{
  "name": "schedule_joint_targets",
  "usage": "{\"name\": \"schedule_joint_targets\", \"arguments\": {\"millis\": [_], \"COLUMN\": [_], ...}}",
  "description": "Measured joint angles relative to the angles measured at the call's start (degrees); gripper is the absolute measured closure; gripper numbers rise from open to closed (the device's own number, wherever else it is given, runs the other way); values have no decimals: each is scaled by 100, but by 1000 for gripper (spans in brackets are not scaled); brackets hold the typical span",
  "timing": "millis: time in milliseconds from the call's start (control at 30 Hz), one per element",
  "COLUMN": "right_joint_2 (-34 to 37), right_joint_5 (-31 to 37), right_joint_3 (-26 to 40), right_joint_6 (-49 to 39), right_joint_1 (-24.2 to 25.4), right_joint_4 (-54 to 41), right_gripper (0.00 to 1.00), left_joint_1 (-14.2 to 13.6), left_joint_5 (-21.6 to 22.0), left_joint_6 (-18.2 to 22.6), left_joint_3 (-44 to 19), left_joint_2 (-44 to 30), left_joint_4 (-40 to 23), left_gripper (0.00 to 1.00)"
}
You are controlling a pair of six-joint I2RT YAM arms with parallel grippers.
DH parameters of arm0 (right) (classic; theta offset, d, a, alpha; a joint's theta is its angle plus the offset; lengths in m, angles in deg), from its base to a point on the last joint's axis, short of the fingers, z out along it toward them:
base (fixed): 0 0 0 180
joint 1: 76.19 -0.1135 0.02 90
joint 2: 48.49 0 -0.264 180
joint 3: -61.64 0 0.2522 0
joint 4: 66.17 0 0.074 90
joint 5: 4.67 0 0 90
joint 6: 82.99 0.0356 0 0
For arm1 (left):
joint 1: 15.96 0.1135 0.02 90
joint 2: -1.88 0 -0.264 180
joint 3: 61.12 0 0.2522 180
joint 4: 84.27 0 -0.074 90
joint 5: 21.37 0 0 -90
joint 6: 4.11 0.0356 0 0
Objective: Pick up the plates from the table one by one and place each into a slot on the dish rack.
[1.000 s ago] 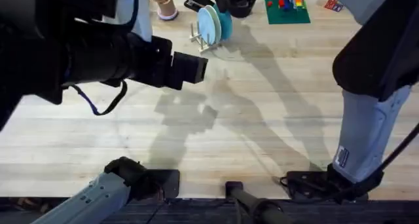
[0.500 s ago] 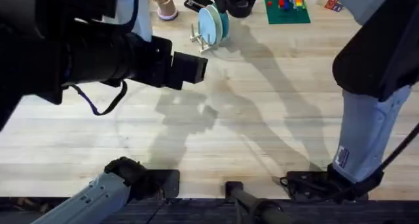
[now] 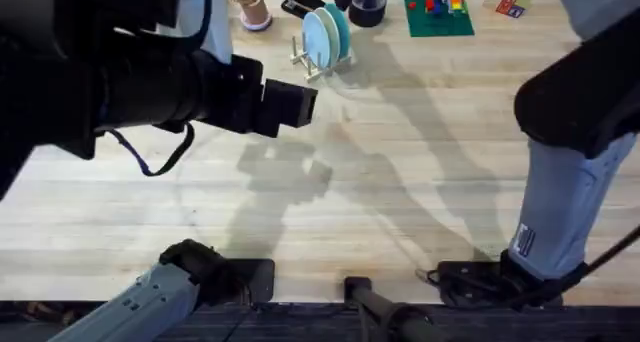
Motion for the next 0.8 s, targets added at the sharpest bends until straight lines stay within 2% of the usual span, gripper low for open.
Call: {"name": "schedule_joint_targets", "arguments": {"millis": [33,133,167,400,500,600,800], "right_joint_2": [-31,-152,-188,-458,-776,-1271,-2316], "right_joint_5": [9,125,150,254,258,274,274], "right_joint_3": [103,274,292,300,166,-268,-1632], "right_joint_6": [-73,-236,-257,-350,-350,-351,-350], "right_joint_1": [0,0,0,0,0,0,79], "right_joint_4": [-176,-468,-521,-780,-768,-761,-540], "right_gripper": [394,39,17,9,9,9,7], "left_joint_1": [0,0,0,0,0,0,0], "left_joint_5": [0,0,0,0,0,0,0], "left_joint_6": [0,0,0,0,0,0,0], "left_joint_3": [0,0,0,0,0,0,0], "left_joint_2": [0,0,0,0,0,0,0], "left_joint_4": [0,0,0,0,0,0,0], "left_gripper": [5,6,7,7,6,6,6]}}
